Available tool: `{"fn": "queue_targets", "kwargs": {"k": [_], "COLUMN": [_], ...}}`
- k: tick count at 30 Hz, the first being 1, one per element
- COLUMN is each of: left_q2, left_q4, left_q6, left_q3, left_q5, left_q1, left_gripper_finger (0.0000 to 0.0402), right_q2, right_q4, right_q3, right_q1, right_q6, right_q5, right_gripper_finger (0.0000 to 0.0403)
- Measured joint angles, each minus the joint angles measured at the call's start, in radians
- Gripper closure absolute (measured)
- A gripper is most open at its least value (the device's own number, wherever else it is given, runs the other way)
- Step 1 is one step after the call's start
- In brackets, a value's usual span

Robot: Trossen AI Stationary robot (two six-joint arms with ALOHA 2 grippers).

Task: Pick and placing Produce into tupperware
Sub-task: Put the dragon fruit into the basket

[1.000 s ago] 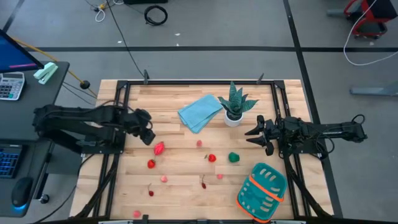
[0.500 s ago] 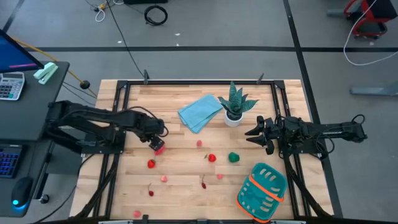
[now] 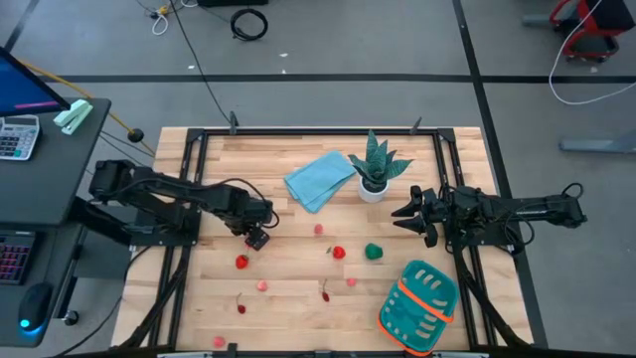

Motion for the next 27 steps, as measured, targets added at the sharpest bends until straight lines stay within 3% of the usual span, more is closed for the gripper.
{"fn": "queue_targets", "kwargs": {"k": [15,22,27], "left_q2": [0.15,0.143,0.142], "left_q4": [0.081,0.119,0.18], "left_q6": [0.067,0.114,0.169], "left_q3": [0.0,-0.001,0.054], "left_q5": [-0.002,-0.003,-0.003], "left_q1": [-0.022,-0.021,-0.021], "left_gripper_finger": [0.0151,0.0176,0.0168], "right_q2": [0.0,0.0,0.0], "right_q4": [-0.001,-0.002,-0.002], "right_q3": [0.0,0.0,0.0], "right_q1": [0.0,0.0,0.0], "right_q6": [-0.016,-0.016,-0.018], "right_q5": [0.001,0.001,0.001], "right_gripper_finger": [0.0253,0.0253,0.0253]}}
